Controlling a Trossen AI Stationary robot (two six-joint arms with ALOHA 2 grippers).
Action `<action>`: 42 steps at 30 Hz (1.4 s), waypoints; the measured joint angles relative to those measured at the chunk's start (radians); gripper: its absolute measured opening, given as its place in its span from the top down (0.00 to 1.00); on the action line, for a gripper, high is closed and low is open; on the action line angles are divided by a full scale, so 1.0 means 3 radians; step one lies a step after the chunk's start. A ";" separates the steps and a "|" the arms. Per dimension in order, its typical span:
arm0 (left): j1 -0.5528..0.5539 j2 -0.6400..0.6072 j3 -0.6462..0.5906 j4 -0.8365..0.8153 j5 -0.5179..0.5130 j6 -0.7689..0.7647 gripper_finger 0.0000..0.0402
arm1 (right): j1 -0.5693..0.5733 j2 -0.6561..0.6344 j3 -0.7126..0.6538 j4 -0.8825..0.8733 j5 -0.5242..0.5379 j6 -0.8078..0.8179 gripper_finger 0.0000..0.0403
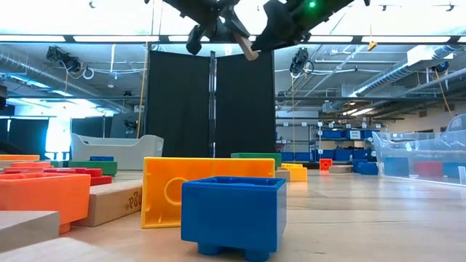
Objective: Sort blocks by size
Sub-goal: Put the brown block into the black bin
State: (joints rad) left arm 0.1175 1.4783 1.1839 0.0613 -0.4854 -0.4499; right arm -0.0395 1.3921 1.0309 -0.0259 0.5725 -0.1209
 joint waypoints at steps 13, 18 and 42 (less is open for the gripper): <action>-0.0021 -0.0786 -0.0001 -0.1515 -0.0184 -0.0441 0.84 | -0.0283 -0.0371 0.0000 -0.1340 -0.0255 0.0678 0.42; -0.0232 -0.1104 -0.0001 -0.2327 -0.0183 -0.0994 0.84 | -0.0394 -0.0348 0.0000 -0.1321 -0.0318 0.0667 0.43; -0.2663 -0.1184 -0.0001 -0.4075 0.0309 -0.4666 0.84 | -0.0570 -0.0228 0.0000 -0.1231 -0.0749 0.0656 0.44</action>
State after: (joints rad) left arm -0.6815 1.1232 1.1835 -1.1610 -0.3928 -1.8497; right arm -0.2105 1.3235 1.0309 -0.3952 0.3477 0.0759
